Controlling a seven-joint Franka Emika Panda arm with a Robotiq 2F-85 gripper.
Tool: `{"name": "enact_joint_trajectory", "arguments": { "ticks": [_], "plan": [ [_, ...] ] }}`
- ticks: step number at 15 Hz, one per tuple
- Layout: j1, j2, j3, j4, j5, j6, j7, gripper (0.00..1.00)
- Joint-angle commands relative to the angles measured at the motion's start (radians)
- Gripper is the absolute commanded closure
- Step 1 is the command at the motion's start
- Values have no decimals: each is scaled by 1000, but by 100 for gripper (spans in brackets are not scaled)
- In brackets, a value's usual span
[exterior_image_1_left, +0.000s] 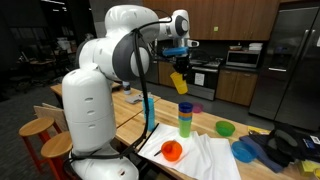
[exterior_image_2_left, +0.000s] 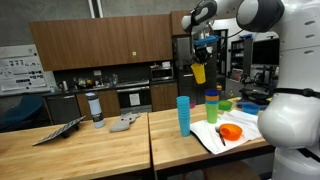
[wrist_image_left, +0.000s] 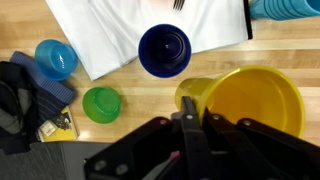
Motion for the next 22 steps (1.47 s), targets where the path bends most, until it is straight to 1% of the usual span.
{"name": "enact_joint_trajectory", "arguments": {
  "ticks": [1, 4, 5, 6, 10, 15, 17, 22],
  "plan": [
    [16, -6, -16, -6, 1, -1, 3, 95],
    [16, -14, -16, -19, 1, 5, 11, 95],
    [16, -14, -16, -20, 1, 6, 13, 99],
    [18, -15, -16, -14, -13, 7, 3, 99],
    [14, -51, -21, -66, -40, 11, -30, 99],
    [-2, -152, -48, -210, -36, 37, -73, 99],
    [-13, -196, -66, -277, -5, 53, -86, 99],
    [-41, -281, -115, -407, 20, 80, -138, 99]
  ]
}}
